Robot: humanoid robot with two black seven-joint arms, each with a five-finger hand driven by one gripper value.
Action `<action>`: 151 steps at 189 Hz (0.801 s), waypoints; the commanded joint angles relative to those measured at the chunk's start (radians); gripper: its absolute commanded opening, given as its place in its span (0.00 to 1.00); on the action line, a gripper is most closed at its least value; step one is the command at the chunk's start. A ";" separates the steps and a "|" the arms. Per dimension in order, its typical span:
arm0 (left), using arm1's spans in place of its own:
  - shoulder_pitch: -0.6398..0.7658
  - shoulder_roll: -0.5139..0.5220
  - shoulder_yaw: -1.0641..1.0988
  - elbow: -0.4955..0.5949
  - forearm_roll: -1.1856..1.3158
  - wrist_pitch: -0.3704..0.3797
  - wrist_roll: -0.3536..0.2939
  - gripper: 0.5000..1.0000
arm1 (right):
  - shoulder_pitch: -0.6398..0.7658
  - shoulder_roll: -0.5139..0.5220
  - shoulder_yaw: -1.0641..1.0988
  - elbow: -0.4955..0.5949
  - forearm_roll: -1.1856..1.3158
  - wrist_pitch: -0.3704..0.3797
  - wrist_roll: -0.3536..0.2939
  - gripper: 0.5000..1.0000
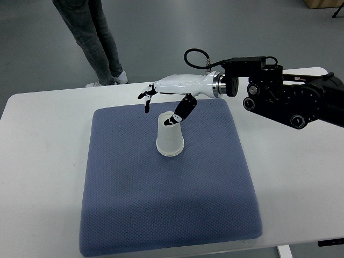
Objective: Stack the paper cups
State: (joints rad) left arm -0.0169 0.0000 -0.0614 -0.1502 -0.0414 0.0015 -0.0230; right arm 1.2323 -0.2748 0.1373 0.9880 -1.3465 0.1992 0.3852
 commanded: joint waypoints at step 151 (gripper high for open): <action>0.000 0.000 0.000 0.000 0.000 0.000 0.000 1.00 | -0.105 0.011 0.150 -0.241 1.095 -0.198 -0.008 0.80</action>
State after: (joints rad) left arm -0.0169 0.0000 -0.0614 -0.1503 -0.0414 0.0015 -0.0230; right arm 1.1399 -0.2631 0.2861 0.7653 -0.3795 0.0432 0.3772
